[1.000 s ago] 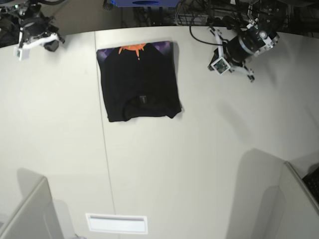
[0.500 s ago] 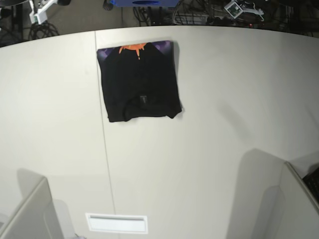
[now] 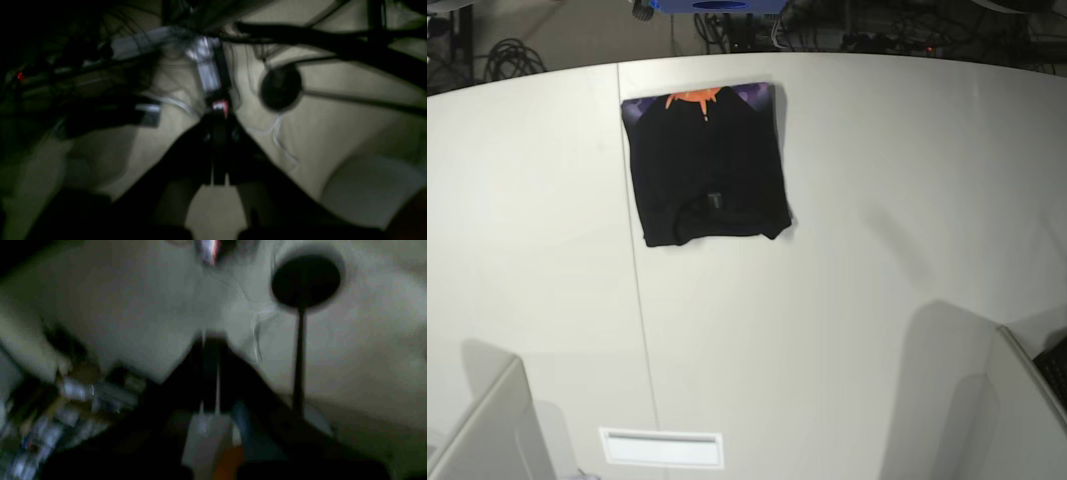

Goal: Fold the T-shirt properly

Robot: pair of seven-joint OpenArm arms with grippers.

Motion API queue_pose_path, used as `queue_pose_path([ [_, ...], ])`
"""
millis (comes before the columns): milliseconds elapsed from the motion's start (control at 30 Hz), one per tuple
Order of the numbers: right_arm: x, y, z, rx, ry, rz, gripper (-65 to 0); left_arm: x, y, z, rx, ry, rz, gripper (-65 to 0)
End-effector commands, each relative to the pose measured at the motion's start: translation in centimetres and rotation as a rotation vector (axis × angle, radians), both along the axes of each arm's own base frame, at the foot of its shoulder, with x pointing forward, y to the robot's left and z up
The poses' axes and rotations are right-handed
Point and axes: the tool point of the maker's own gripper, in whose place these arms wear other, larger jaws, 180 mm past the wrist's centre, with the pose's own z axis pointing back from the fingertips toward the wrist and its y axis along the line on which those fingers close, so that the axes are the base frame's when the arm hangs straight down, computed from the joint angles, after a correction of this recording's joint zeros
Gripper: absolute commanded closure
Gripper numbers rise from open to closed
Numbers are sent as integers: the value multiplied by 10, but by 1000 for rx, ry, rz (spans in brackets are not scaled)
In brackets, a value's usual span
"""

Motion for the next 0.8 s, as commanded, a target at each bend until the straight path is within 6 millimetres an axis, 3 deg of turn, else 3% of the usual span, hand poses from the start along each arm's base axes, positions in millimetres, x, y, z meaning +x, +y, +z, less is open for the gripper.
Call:
queue_pose_path([
  [0, -4, 3, -7, 15, 15, -4, 0, -14, -17, -9, -16, 19, 2, 0],
  [67, -22, -4, -21, -2, 63, -20, 0, -33, -28, -37, 21, 71, -46, 0],
  [167, -29, 3, -35, 9, 32, -72, 0, -48, -27, -55, 102, 131, -124, 0],
  [233, -22, 2, -40, 25, -58, -100, 0, -7, -34, -62, 117, 22, -141, 0],
  [267, -16, 5, -42, 39, -108, -112, 0, 1, -30, -63, 126, 4, -141, 0],
  [367, -3, 18, -43, 70, -211, -148, 0, 1, 8, -69, 197, 47, -158, 0],
  [467, 2, 2, -50, -31, -242, -110, 0, 15, 29, -76, 243, 81, -175, 0],
  [567, 12, -1, -56, -102, -282, -84, 0, 32, 45, -78, 270, 67, -181, 0],
  [667, 18, -4, -58, -137, -302, -73, 0, 50, 47, -80, 274, 32, -178, 0],
  [767, 21, 8, -59, -121, -306, -82, 0, 51, 47, -80, 273, 28, -177, 0],
])
